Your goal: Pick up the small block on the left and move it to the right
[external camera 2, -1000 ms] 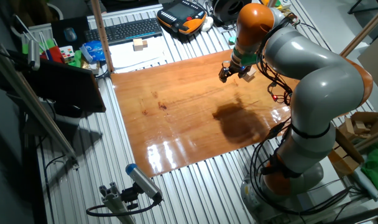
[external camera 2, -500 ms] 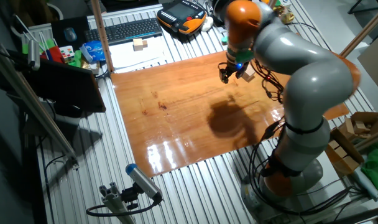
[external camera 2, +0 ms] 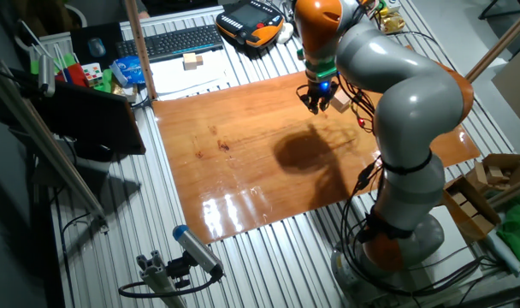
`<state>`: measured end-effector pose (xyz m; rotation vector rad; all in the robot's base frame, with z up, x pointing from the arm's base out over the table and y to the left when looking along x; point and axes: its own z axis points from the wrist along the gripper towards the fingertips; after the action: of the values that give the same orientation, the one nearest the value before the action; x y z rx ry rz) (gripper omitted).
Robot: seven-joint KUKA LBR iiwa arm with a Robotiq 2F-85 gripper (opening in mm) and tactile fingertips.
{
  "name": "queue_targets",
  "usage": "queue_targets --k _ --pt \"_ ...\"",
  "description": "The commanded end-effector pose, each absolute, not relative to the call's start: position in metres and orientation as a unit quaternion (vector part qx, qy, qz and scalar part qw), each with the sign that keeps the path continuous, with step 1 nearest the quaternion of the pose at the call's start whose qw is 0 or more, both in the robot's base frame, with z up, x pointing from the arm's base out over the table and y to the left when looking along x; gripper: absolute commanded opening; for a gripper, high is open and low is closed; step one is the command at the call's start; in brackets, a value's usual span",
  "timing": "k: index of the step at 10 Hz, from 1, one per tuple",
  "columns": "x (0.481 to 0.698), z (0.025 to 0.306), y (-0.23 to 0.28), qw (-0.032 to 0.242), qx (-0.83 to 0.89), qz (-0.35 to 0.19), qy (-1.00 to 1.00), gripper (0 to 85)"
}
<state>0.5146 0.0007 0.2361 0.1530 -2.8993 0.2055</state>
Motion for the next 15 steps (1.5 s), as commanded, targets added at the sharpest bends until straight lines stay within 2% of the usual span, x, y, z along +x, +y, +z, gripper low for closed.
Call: queue_targets --k 1,9,10,11,13,15 --pt "0.5143 0.2359 0.0006 0.114 0.052 0.07 -0.99 1.7" --pt "0.5143 0.2359 0.0006 0.116 0.086 0.063 -0.988 1.7" --pt "0.5143 0.2359 0.0006 0.1 0.084 0.061 -0.99 1.7" --pt "0.5143 0.2359 0.0006 0.059 0.076 0.042 -0.994 1.7" --pt "0.5143 0.2359 0.0006 0.069 0.042 0.035 -0.996 1.7" --pt "0.5143 0.2359 0.0006 0.046 0.001 0.05 -0.998 1.7"
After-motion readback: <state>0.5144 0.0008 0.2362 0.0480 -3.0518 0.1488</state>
